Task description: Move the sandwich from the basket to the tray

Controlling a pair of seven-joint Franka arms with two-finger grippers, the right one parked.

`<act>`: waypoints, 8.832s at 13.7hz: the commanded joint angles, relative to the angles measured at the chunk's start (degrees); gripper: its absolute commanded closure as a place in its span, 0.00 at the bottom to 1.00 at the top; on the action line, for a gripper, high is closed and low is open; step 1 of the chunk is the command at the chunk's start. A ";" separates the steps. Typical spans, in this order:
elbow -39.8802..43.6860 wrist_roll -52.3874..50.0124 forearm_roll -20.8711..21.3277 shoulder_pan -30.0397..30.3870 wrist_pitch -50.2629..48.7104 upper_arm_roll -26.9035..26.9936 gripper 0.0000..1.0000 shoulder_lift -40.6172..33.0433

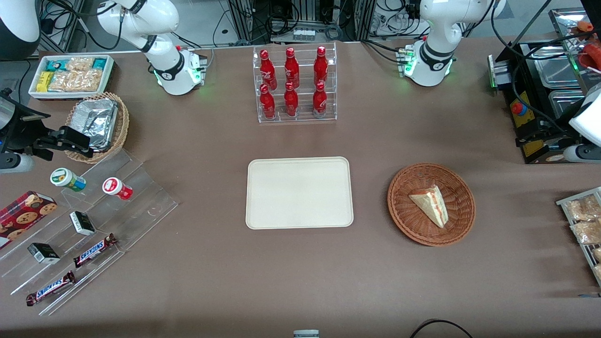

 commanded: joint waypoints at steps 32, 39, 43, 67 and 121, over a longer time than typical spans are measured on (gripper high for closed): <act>-31.62 -53.23 -0.18 -11.00 51.97 -0.50 0.00 13.47; -31.98 -54.46 -0.18 -11.00 54.35 -1.82 0.41 15.49; -30.84 -54.28 0.26 -11.00 53.56 -1.73 1.00 15.41; 0.54 -61.75 19.33 -11.18 22.78 -35.38 1.00 30.16; 13.38 -20.82 6.18 8.71 -10.34 -24.62 0.00 8.56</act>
